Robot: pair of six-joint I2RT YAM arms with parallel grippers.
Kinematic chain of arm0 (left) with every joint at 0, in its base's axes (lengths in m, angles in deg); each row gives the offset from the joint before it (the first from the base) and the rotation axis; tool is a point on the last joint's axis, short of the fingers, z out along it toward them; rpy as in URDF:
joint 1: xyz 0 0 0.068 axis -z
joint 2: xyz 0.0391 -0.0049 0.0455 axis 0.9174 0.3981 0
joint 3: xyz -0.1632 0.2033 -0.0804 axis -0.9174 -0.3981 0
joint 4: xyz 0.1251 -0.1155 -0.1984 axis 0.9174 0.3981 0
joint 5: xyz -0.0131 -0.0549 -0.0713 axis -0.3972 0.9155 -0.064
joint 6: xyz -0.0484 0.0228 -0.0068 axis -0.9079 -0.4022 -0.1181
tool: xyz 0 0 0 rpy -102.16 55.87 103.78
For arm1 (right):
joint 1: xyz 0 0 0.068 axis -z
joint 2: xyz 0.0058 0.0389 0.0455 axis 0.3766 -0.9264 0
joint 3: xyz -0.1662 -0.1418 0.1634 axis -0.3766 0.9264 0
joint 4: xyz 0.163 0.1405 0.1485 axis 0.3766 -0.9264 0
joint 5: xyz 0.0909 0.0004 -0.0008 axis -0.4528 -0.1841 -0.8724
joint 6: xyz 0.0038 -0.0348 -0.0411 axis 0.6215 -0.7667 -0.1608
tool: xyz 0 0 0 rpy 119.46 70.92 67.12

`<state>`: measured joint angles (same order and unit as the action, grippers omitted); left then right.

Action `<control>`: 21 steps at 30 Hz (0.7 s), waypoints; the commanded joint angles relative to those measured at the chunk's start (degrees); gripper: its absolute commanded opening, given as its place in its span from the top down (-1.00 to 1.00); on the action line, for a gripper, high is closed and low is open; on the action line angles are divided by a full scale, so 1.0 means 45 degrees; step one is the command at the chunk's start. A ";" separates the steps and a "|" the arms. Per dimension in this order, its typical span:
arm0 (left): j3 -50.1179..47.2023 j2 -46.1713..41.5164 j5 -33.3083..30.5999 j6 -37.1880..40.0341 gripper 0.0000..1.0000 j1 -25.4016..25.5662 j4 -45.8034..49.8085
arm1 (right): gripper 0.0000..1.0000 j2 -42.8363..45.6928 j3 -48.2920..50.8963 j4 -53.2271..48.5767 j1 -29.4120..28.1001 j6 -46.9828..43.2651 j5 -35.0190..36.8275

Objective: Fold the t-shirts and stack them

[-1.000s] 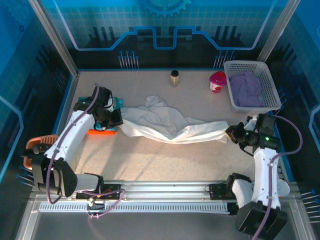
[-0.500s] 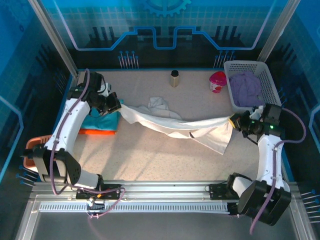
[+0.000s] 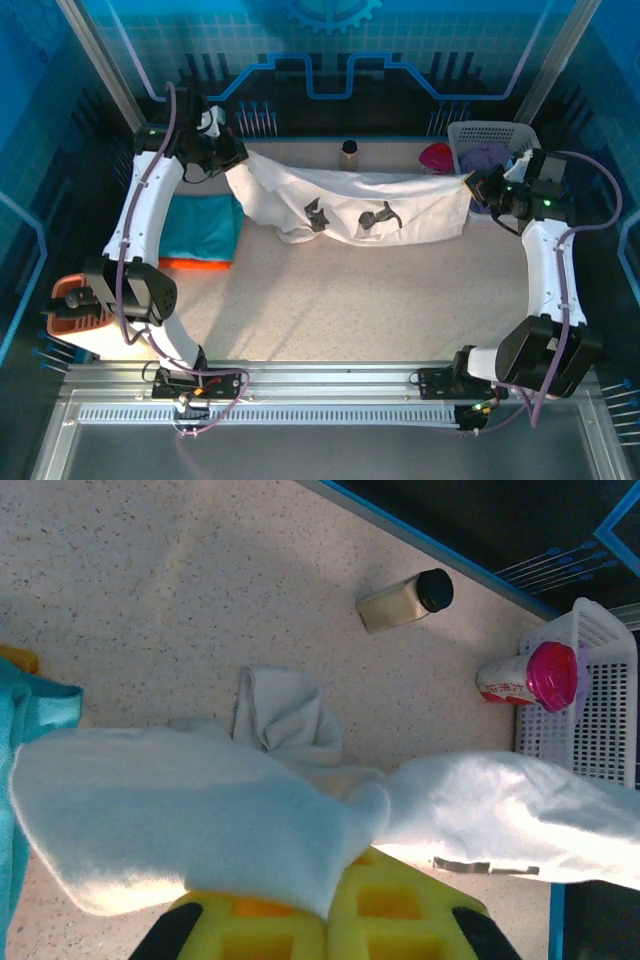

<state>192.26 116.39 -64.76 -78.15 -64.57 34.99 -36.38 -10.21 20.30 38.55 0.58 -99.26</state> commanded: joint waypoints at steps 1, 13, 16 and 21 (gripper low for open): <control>-0.1276 -0.0736 0.0009 0.0036 1.00 -0.0147 0.0110 | 1.00 0.0796 0.1254 -0.1191 -0.0442 -0.0780 0.0428; -0.7289 -0.3283 0.0010 -0.0086 1.00 -0.0020 -0.1828 | 0.86 0.2824 0.6662 -0.2411 -0.0739 -0.2169 0.1094; -0.8006 -0.3257 -0.0015 -0.0068 1.00 -0.0010 -0.2100 | 0.83 0.1842 0.6479 -0.1676 -0.1038 -0.2129 0.1474; -0.8551 -0.3130 -0.0051 -0.0113 1.00 0.0202 -0.2393 | 0.71 -0.0849 0.5405 -0.0628 -0.1381 -0.2234 0.0734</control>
<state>154.84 102.97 -64.90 -78.32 -64.28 26.44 -35.75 17.29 13.85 33.37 -7.83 -93.98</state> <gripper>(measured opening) 0.061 0.132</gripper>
